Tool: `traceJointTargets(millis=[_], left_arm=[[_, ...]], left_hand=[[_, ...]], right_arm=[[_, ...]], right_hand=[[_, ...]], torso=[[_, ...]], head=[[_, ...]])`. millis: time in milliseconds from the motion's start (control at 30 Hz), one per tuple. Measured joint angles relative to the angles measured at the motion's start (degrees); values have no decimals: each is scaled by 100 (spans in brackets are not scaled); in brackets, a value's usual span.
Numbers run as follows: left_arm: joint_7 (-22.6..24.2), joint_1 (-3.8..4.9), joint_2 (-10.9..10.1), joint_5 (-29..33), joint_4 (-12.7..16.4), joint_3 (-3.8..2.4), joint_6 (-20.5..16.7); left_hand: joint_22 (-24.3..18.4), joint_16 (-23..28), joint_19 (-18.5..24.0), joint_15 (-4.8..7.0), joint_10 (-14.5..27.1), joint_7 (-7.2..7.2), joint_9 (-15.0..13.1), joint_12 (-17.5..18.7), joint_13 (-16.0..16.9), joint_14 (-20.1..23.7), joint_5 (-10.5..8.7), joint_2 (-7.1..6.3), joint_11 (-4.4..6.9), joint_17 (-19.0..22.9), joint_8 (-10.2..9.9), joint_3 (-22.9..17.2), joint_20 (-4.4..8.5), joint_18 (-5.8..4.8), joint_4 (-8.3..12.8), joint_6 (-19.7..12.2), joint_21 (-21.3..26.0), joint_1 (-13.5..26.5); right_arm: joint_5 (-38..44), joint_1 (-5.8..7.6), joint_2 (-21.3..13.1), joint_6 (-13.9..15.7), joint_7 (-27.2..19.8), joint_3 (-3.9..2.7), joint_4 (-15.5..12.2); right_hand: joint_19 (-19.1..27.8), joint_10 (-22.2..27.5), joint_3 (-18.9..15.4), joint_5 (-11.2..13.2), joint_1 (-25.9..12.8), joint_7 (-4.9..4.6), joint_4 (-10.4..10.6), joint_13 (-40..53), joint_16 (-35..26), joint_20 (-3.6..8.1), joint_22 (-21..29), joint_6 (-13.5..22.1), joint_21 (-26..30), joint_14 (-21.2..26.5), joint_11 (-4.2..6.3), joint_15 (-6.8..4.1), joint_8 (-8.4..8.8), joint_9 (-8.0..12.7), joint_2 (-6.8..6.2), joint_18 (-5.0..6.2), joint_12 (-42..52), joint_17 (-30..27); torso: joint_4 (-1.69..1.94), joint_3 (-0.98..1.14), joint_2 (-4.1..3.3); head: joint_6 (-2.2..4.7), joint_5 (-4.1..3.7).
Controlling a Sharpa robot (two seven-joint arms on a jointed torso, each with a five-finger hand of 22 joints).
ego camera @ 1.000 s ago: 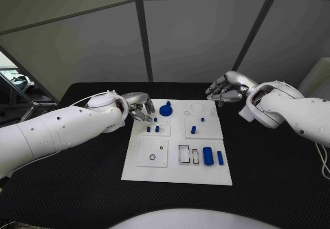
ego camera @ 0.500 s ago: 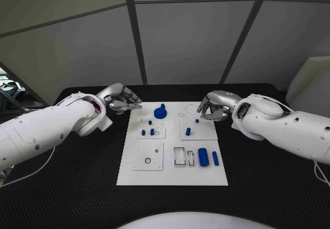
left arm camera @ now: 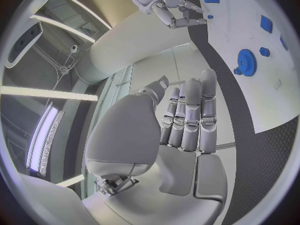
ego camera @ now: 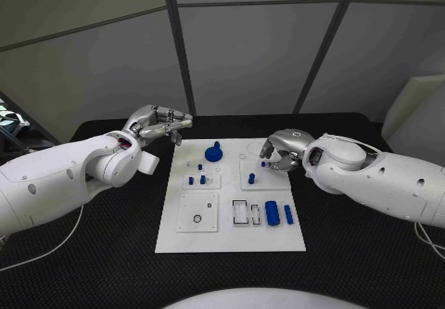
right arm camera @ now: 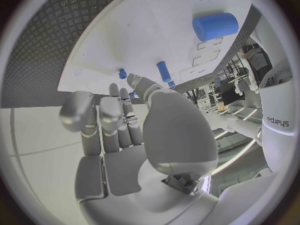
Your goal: Assemble the parts on the task board
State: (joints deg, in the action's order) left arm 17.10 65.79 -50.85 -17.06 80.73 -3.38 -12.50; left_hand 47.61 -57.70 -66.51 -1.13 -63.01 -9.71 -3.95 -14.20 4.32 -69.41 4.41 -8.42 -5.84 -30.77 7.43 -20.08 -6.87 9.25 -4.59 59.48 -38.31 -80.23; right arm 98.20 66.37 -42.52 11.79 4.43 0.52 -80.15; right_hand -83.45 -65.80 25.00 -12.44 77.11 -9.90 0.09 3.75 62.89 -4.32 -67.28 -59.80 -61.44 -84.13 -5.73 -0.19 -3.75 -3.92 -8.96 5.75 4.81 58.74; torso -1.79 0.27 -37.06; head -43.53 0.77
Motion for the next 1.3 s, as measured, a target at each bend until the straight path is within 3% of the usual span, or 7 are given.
traceJointTargets(millis=[400, 433, 467, 633, 667, 733, 1300], left_arm=[[182, 0, -25, 499, 55, 2, 4], [187, 0, -25, 520, 57, 2, 5], [192, 0, -25, 547, 63, 3, 5], [199, 0, -24, 623, 74, 3, 8], [199, 0, -24, 640, 77, 3, 8], [200, 0, -22, 661, 83, 3, 9], [200, 0, 1, 737, 93, 3, 16]], left_hand=[[-27, 23, 0, 0, 0, -21, 0, -21, 1, 0, 0, 0, 0, 38, 0, 0, 0, -111, 0, 21, 22, 0], [-28, 23, -1, 0, 0, -21, -1, -21, 0, 0, 0, 0, 0, 43, 0, 0, 0, -53, 0, 21, 22, 0], [-34, 23, 0, -2, 0, -21, 0, -21, 1, 1, 0, 0, 0, 48, 0, 0, 0, 257, 0, 21, 22, 0], [-48, 45, 0, -20, 0, -21, 1, -21, 1, 19, 0, -1, 0, 64, 0, 0, 0, 272, 0, 21, 45, 0], [-49, 45, 0, -20, 0, -21, 5, -21, 1, 19, 0, 0, 0, 67, 0, 0, 0, 267, 0, 21, 50, 0], [-55, 45, -1, -17, 0, -21, 5, -21, 1, 22, 0, -1, 0, 74, 0, 0, 0, -120, 0, 21, 66, 0], [-79, 72, -1, 0, 0, -21, 4, -44, 1, 39, 0, 30, 0, 107, 0, -17, -1, -116, 17, 20, 89, -31]], right_arm=[[159, -48, 173, -84, 79, 4, 123], [165, -55, 182, -100, 81, 4, 132], [172, -63, 195, -124, 86, 4, 144], [190, -80, 240, -213, 102, 4, 192], [194, -83, 250, -236, 108, 3, 204], [200, -87, 263, -271, 119, -1, 220], [377, -95, 308, -349, 260, -14, 256]], right_hand=[[0, -25, 106, 0, 0, 41, -41, 4, 314, -40, -419, -4, -467, 0, 25, 0, -1, -19, 0, -91, 51, 194], [0, -45, 116, 0, 3, 50, -52, 7, 333, -39, -449, -13, -501, 0, 45, 0, -1, -22, 3, -90, 51, 209], [0, -53, 139, 0, 20, 50, -56, 8, 333, -39, -477, -13, -533, 0, 53, 0, -1, -22, 20, -90, 64, 219], [0, -54, 181, 0, 54, 65, -79, 8, 400, -39, -566, -66, -624, 0, 54, 0, -1, -27, 54, -90, 77, 238], [0, -66, 202, 0, 54, 65, -75, 8, 410, -39, -592, -84, -644, 0, 65, 0, -1, -29, 54, -90, 77, 249], [0, -98, 213, 0, 60, 74, -86, 7, 466, -39, -642, -113, -711, 0, 72, 0, -1, -29, 60, -90, 108, 265], [-20, -344, 541, 186, 274, 132, -352, 19, 673, -59, -766, -386, -1252, 22, 134, -22, -42, -67, 337, -180, 224, 363]], torso=[[3, -2, 1], [3, -2, 0], [3, -2, 1], [3, -2, 1], [3, -2, 1], [3, -2, 3], [0, 2, 7]], head=[[-29, 13], [-30, 18], [-32, 21], [-42, 27], [-43, 27], [-47, 26], [-73, 9]])
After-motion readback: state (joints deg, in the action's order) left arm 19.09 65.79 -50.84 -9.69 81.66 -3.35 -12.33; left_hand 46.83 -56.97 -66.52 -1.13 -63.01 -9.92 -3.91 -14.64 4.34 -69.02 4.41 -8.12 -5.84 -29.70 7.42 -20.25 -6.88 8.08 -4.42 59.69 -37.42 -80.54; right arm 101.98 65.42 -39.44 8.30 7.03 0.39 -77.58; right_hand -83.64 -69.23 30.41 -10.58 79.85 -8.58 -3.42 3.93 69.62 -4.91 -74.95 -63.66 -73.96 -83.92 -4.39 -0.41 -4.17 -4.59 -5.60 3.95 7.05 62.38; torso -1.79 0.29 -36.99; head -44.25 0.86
